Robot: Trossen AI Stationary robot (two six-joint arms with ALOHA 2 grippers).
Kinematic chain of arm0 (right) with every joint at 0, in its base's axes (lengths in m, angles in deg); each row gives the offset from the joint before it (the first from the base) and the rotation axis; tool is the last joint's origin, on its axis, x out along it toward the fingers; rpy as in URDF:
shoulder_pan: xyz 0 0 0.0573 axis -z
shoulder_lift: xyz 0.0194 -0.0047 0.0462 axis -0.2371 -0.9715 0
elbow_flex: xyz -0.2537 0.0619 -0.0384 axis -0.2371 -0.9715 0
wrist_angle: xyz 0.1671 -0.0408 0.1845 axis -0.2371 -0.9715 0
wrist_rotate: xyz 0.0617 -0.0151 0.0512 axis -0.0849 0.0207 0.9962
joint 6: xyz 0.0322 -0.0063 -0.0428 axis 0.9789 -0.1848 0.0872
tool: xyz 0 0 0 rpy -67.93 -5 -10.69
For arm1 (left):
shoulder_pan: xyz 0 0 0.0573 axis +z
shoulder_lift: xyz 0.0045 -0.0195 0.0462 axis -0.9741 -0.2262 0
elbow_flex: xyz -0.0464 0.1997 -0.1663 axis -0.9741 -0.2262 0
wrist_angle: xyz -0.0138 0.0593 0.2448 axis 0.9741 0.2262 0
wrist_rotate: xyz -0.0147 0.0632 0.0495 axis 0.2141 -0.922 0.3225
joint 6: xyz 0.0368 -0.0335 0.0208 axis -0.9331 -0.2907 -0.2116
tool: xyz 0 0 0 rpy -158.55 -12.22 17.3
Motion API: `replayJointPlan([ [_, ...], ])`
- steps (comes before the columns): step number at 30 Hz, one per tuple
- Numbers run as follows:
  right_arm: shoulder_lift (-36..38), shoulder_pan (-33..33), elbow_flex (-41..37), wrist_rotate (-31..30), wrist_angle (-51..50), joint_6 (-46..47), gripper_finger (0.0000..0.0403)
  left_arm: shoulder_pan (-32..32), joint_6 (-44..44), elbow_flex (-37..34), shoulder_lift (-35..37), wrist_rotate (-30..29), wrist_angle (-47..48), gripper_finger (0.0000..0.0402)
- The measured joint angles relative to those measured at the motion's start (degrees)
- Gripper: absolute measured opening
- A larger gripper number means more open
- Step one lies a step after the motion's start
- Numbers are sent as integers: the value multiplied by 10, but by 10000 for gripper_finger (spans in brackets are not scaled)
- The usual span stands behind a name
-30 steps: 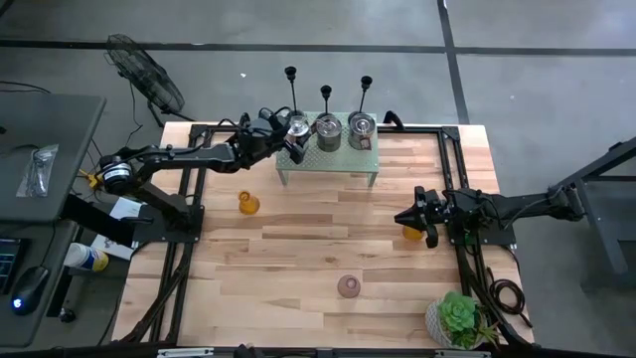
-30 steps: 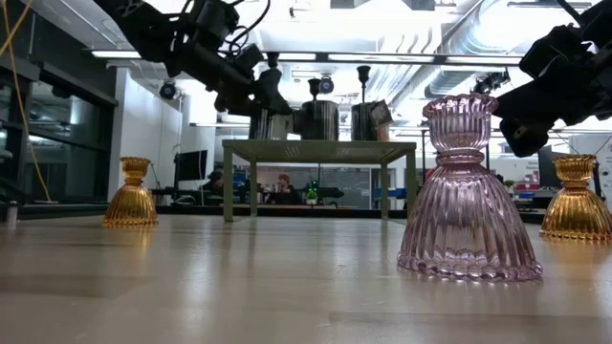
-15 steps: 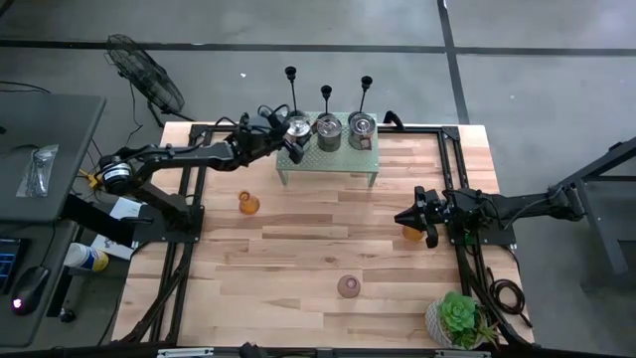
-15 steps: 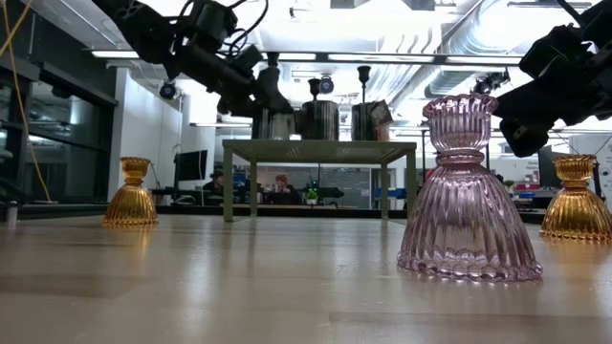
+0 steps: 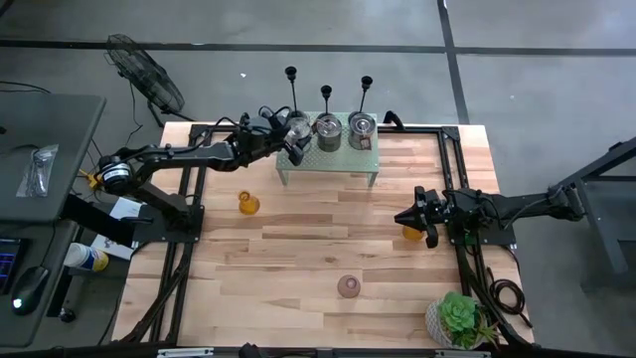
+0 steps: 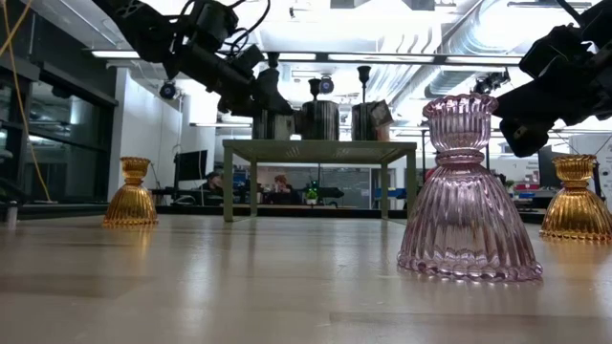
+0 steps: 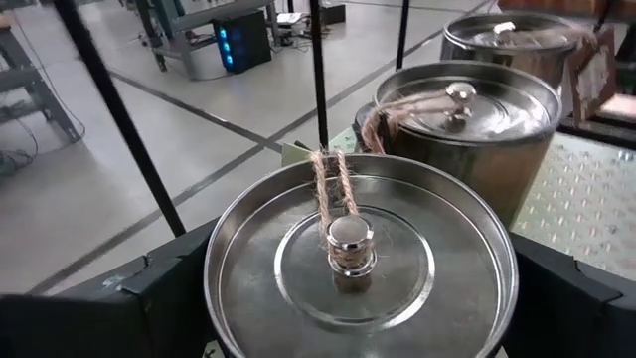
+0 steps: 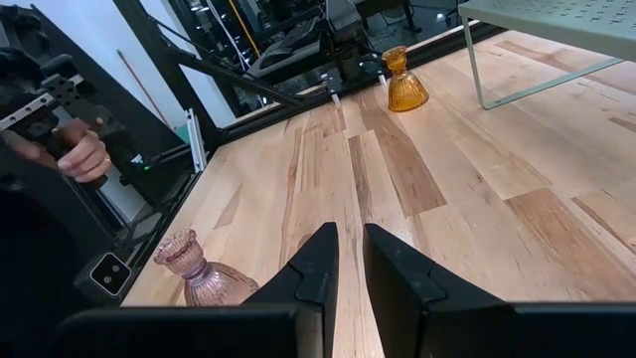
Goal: Pick & Place candle stick holders
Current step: Put the scented candle on the shelf
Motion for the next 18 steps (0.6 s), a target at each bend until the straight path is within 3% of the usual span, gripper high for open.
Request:
replayJointPlan([
  [18,0,0,0,0,0,0,44,0,-48,2,0,-19,19,368],
])
